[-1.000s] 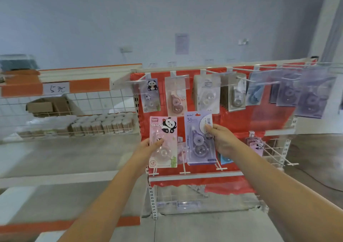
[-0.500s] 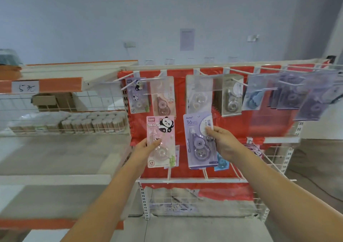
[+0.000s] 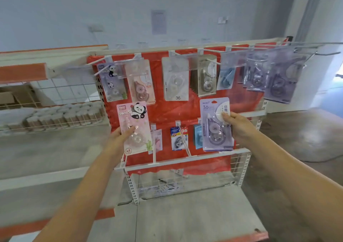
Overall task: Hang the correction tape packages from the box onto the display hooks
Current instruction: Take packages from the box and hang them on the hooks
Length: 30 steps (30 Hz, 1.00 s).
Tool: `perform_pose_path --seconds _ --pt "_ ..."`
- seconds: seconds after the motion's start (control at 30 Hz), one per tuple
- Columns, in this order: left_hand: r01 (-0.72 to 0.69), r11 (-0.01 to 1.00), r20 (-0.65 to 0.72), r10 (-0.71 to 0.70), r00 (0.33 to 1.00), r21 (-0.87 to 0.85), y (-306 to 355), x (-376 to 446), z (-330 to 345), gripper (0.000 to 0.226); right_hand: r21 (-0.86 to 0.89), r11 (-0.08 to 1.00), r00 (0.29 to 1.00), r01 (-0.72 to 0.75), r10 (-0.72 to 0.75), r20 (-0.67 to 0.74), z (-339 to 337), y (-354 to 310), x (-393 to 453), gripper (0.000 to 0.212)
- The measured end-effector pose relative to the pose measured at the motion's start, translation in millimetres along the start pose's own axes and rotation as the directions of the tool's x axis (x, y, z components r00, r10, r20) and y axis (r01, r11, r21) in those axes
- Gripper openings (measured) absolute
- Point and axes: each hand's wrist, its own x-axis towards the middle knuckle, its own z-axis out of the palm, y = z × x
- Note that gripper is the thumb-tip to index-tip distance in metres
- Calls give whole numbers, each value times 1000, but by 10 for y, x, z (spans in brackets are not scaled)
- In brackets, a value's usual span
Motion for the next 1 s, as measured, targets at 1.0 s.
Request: perform_pose_path --seconds 1.0 --pt "388 869 255 -468 846 307 -2387 -124 3219 31 180 944 881 -277 324 -345 -2871 764 -901 34"
